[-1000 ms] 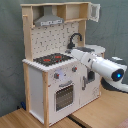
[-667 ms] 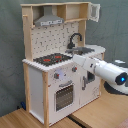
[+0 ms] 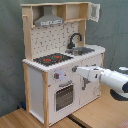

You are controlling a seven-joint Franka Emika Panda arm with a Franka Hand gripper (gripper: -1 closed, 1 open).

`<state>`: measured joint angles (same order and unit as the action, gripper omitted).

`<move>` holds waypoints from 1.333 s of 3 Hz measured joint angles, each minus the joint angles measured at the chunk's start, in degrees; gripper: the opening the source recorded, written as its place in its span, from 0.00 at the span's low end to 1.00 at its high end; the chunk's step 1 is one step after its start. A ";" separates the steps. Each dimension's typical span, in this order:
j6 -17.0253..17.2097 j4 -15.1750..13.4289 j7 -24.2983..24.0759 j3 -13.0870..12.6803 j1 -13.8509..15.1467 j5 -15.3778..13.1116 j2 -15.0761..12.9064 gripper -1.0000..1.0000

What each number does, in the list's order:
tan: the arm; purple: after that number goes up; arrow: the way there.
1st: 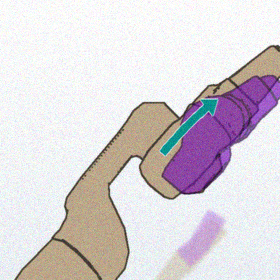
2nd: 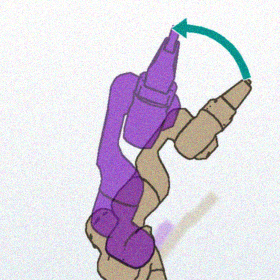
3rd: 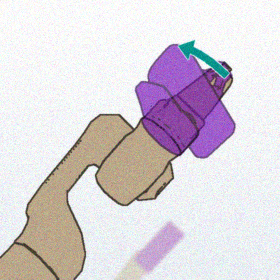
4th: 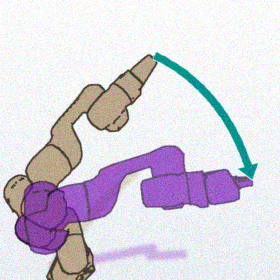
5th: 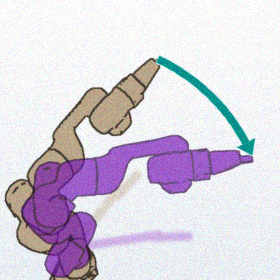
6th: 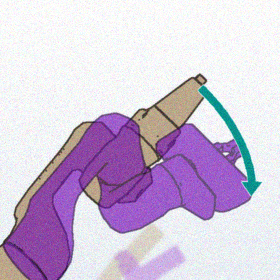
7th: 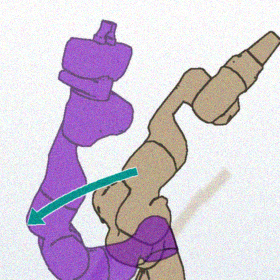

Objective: Play with the kitchen

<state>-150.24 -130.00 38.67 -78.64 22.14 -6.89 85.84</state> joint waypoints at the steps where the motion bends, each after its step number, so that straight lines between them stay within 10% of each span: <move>1: -0.54 -3.61 4.13 -0.11 -3.26 0.00 -0.12 1.00; 4: -9.46 -13.61 13.13 -1.22 -4.02 0.05 -3.30 1.00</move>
<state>-159.70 -143.61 51.80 -79.86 18.12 -6.84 82.54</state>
